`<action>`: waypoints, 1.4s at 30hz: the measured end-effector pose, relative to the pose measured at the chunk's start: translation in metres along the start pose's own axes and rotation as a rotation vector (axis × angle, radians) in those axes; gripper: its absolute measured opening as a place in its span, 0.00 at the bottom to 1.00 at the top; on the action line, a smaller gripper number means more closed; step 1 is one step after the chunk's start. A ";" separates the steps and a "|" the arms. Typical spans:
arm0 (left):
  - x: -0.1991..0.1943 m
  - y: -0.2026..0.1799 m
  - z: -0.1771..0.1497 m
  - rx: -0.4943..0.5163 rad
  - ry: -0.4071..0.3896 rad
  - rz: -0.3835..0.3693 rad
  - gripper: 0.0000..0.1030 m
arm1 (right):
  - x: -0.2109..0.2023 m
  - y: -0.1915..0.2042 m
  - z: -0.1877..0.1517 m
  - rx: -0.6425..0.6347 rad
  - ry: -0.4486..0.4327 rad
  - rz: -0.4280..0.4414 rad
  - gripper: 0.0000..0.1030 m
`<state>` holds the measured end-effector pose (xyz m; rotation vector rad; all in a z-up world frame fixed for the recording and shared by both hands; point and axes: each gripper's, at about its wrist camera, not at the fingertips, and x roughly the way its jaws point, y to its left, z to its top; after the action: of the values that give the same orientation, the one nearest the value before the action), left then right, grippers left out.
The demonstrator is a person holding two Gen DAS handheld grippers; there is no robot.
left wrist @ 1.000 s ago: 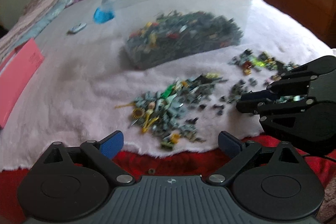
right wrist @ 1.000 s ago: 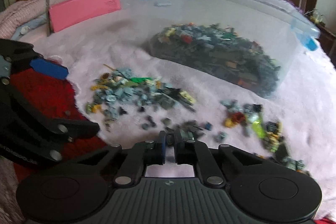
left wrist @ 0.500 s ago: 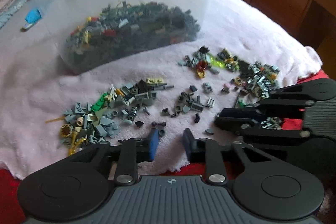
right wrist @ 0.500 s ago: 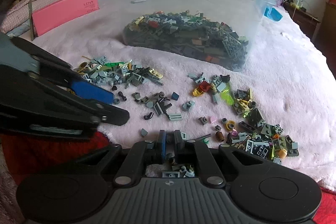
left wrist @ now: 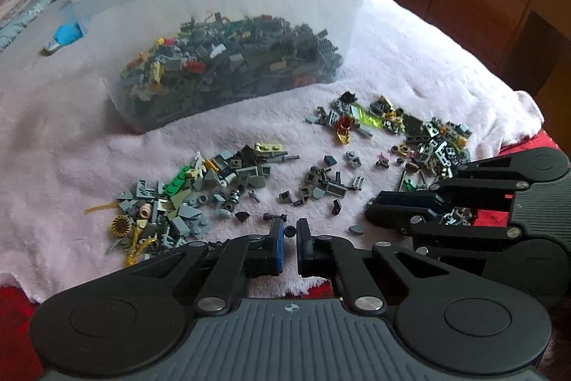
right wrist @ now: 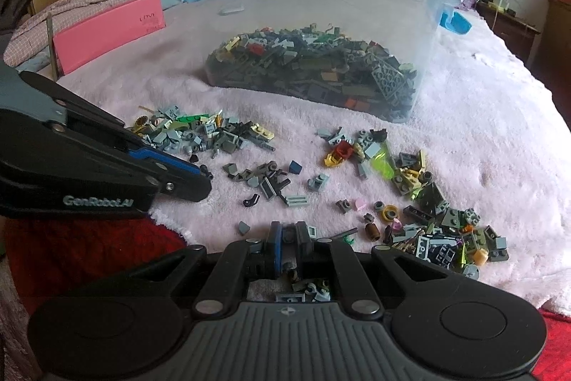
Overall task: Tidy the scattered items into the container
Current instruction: 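Close both grippers on Lego pieces in the pile, then carry the held pieces in both grippers over the clear bin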
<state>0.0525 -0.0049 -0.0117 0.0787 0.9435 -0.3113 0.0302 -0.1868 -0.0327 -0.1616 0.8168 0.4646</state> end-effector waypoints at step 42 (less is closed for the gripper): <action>-0.051 0.004 0.006 -0.019 -0.137 0.017 0.09 | -0.034 0.017 0.033 -0.082 -0.098 -0.021 0.08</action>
<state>0.0304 0.0095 0.0329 0.0472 0.8092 -0.2887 0.0241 -0.1727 0.0152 -0.2219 0.7000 0.4826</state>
